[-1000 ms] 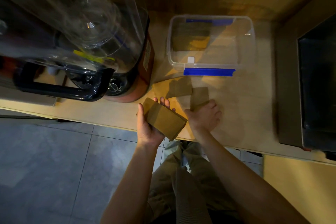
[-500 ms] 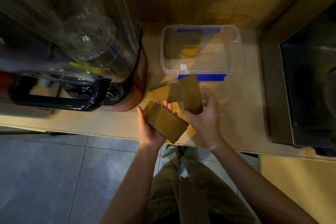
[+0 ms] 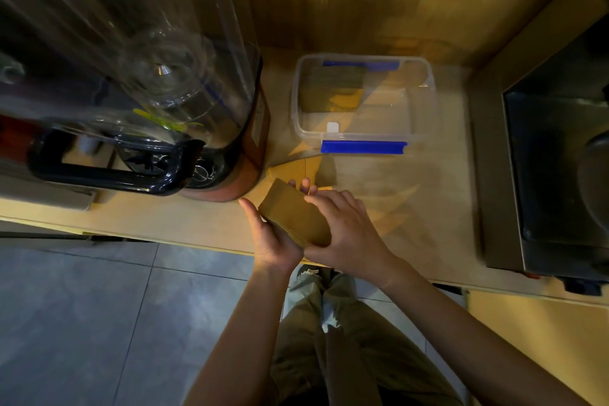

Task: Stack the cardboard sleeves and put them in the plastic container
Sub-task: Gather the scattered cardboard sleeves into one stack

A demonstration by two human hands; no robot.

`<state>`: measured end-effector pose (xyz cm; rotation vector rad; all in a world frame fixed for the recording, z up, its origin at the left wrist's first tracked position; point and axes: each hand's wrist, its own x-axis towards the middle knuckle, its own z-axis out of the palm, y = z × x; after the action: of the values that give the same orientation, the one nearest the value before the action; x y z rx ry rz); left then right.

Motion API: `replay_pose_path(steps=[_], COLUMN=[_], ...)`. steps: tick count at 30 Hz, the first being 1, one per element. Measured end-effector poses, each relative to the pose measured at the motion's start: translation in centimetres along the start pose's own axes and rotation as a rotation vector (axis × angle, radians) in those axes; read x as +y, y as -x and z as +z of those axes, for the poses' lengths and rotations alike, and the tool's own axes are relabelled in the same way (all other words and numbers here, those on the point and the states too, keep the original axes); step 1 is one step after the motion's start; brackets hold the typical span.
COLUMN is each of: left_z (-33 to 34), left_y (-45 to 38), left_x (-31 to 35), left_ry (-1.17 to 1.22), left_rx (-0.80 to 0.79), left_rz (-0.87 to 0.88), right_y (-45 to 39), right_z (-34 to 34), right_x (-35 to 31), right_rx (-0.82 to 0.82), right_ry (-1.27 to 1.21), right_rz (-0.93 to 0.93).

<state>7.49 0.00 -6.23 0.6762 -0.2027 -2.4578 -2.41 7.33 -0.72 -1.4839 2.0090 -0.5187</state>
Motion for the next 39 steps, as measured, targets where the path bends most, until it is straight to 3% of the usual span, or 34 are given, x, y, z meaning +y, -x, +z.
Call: replay_pose_path(steps=[5, 8, 12, 15, 18, 20, 26, 33, 39], left_z=[0.6, 0.9, 1.5, 2.5, 3.3, 3.6, 2.1, 0.0, 0.0], left_y=[-0.1, -0.4, -0.7, -1.0, -1.2, -1.4, -1.9, -2.0, -1.8], left_x=[-0.4, -0.7, -0.9, -1.2, -1.7, -2.1, -1.3, -3.2, -5.2], left_ry=[-0.022, -0.05, -0.014, -0.022, -0.1, -0.139, -0.382, -1.259, -1.551], left_rx=[0.0, 0.004, 0.05, 0.09, 0.071, 0.054, 0.058, 0.276, 0.347], left_rz=[0.009, 0.007, -0.026, -0.037, -0.035, -0.048, -0.065, 0.133, 0.227], right_y=[-0.1, 0.2, 0.8, 1.6, 2.1, 2.1, 2.2, 2.4, 2.5], right_z=[0.1, -0.2, -0.6, -0.8, -1.0, -0.9, -2.2, -1.4, 0.0], right_x=[0.8, 1.2, 2.6, 4.4, 5.4, 5.9, 8.8, 11.2, 11.7], right_rx=[0.013, 0.028, 0.154, -0.106, -0.236, -0.202, -0.078, 0.16, 0.254], right_ry=[0.013, -0.112, -0.805, -1.279, -1.492, -1.46, -1.057, -0.578, -0.477], right_rz=[-0.034, 0.017, 0.493, 0.748, 0.73, 0.718, 0.605, 0.366, 0.33])
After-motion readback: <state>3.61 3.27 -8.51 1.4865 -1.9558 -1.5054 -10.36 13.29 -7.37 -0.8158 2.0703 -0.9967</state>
